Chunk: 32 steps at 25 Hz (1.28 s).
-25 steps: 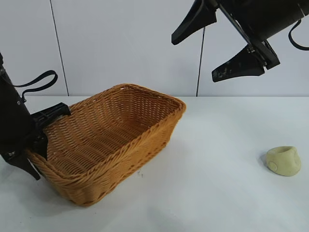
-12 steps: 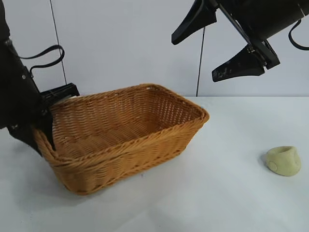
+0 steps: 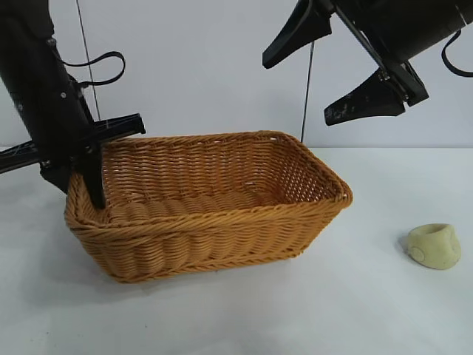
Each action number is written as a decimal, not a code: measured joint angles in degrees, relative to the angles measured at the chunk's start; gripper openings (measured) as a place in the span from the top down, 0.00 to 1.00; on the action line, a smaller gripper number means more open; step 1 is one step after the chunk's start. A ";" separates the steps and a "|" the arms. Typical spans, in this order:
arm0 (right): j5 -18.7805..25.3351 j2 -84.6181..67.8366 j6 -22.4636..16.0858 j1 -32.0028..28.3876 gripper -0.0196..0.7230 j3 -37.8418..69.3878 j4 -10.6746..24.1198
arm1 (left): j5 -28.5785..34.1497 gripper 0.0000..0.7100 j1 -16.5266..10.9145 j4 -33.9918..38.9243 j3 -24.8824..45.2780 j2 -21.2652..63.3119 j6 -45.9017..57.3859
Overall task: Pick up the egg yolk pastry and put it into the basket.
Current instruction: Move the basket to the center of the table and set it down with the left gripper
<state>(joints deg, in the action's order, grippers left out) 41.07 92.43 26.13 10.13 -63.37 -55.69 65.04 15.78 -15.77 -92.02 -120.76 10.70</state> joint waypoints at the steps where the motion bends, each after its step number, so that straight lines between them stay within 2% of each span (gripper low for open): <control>1: 0.05 0.00 0.00 0.00 0.04 0.00 0.00 | -0.29 0.80 0.00 0.00 -0.31 -0.19 -0.07; 11: 0.33 0.00 0.00 0.00 0.04 0.00 0.00 | -4.68 0.80 0.00 0.02 -0.66 -4.33 -0.54; 21: 0.44 0.00 0.00 0.00 0.04 0.00 0.00 | -5.11 0.80 -0.18 -0.26 -0.71 -6.20 -0.75; 23: 0.44 0.00 0.00 0.00 0.04 0.00 0.00 | -5.11 0.71 -0.18 -0.31 -0.71 -6.39 -0.70; 25: 0.44 0.00 0.00 0.00 0.04 0.00 0.00 | -5.11 0.49 -0.18 -0.46 -0.71 -6.66 -0.70; 27: 0.44 0.00 0.00 0.00 0.04 0.00 0.00 | -5.11 0.22 -0.18 -0.46 -0.75 -6.66 -0.70; 29: 0.49 0.00 0.00 0.00 0.04 0.00 0.00 | -4.92 0.11 -0.18 -0.46 -0.91 -6.66 -0.70; 32: 0.49 0.00 0.00 0.00 0.04 0.00 0.00 | -4.07 0.04 -0.18 -0.46 -1.72 -6.59 -0.70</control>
<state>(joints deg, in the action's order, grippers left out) 41.57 92.43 26.13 10.13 -63.37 -55.69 60.97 15.59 -16.23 -93.74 -127.35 10.00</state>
